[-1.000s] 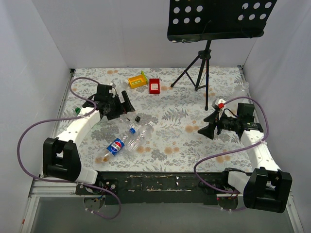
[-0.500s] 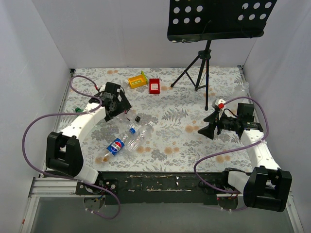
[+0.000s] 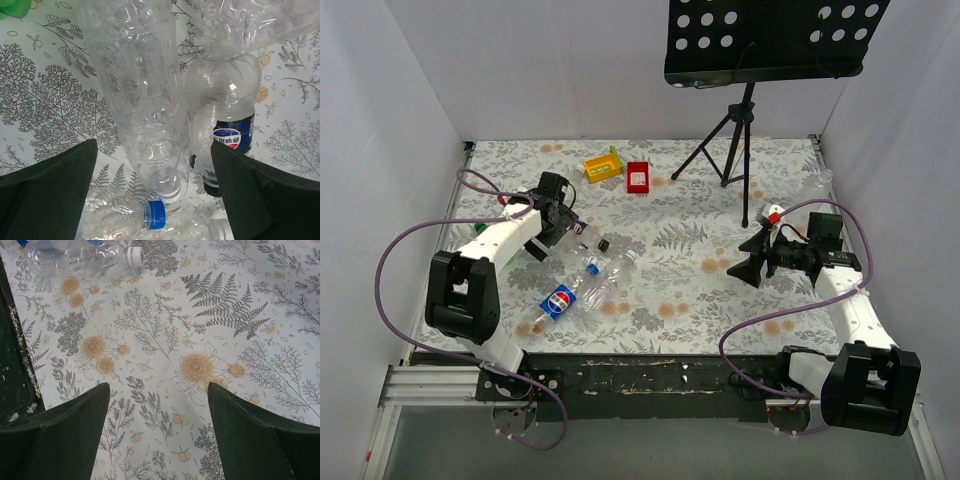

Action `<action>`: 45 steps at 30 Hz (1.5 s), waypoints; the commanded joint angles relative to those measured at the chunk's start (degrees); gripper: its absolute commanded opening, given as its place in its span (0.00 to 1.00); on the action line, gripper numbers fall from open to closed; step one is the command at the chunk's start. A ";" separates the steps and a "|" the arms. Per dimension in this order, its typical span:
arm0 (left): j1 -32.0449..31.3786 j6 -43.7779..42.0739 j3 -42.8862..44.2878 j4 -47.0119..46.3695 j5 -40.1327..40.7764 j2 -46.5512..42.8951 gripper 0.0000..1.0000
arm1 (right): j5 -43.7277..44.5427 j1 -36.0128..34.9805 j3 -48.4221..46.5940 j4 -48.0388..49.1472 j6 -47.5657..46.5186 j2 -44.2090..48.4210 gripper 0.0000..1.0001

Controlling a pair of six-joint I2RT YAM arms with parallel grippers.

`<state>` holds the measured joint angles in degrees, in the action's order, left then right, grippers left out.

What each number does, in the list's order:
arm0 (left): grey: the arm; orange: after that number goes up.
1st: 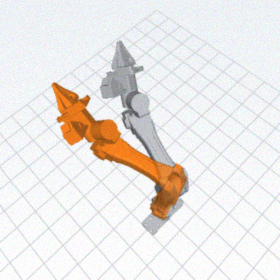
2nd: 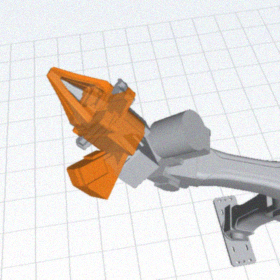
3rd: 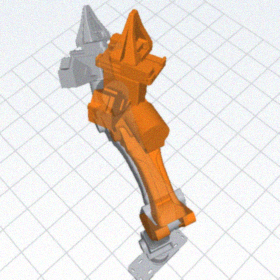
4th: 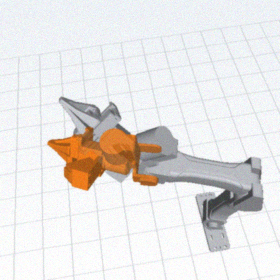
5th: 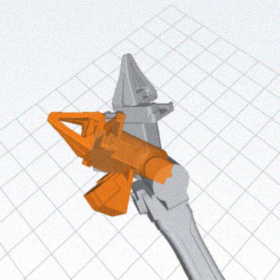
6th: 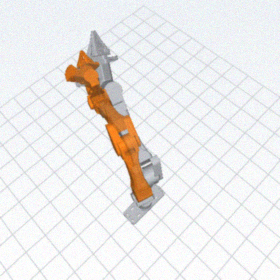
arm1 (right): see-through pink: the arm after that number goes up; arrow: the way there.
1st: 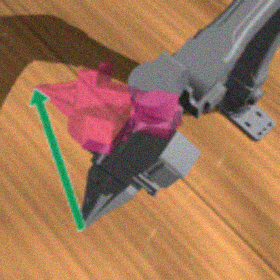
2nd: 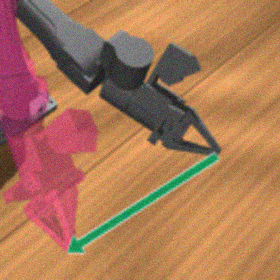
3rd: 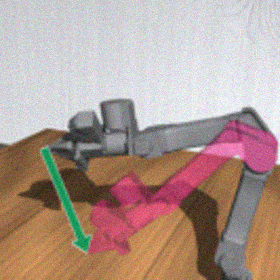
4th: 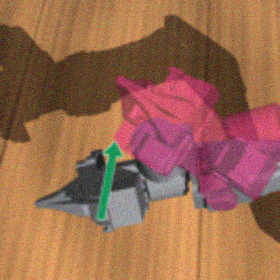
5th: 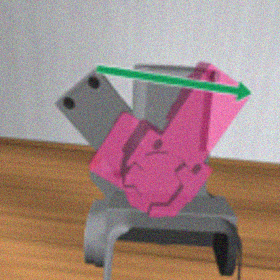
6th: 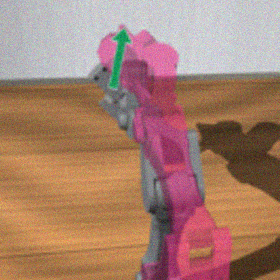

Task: Unscrew the bottle caps
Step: Pick up the plastic bottle at the center of the board.

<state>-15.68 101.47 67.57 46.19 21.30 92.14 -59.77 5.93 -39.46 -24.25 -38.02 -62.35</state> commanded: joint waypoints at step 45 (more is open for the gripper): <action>2.85 4.26 -6.40 -7.52 -7.50 -8.55 0.34 | -0.79 0.22 -1.67 -2.29 -3.02 -1.02 0.86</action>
<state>-13.17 105.49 60.36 38.87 15.51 89.30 -59.75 5.93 -39.48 -26.00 -39.90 -63.18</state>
